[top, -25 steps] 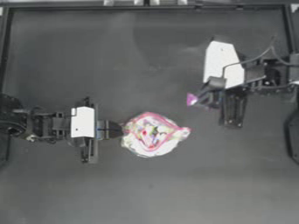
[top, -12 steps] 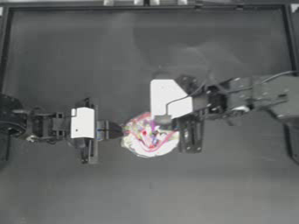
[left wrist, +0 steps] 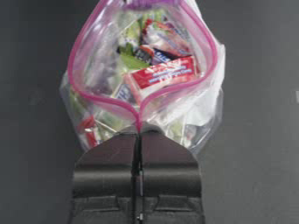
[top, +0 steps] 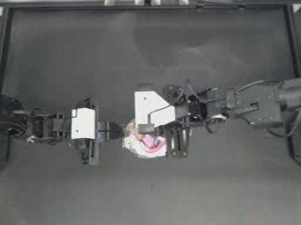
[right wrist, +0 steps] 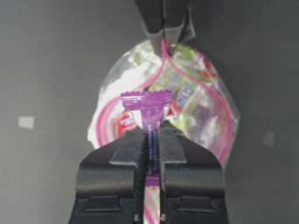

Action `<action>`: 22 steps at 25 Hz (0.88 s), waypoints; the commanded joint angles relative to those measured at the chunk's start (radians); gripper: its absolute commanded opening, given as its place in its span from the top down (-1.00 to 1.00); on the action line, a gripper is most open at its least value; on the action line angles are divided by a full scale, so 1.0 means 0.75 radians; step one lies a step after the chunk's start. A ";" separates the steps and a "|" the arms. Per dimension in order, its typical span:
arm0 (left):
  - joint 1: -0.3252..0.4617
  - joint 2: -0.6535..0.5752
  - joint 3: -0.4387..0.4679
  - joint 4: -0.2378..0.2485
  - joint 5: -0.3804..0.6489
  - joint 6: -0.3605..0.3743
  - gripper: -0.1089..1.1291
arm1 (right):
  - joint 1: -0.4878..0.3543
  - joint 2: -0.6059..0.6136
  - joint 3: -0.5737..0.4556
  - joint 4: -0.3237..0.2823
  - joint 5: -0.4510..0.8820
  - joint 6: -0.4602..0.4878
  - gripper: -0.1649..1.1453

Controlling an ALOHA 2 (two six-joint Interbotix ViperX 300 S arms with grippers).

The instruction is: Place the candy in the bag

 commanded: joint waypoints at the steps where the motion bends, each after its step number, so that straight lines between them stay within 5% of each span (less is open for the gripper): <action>1: -0.004 -0.035 -0.022 0.000 -0.008 0.002 0.76 | 0.002 0.004 -0.029 0.002 -0.018 -0.002 0.23; 15: -0.006 -0.039 -0.022 0.000 -0.008 0.002 0.76 | -0.004 0.049 -0.014 -0.008 -0.018 0.000 0.15; 22: -0.006 -0.039 -0.022 0.000 -0.008 0.004 0.76 | -0.018 0.078 -0.012 -0.002 -0.020 0.000 -0.24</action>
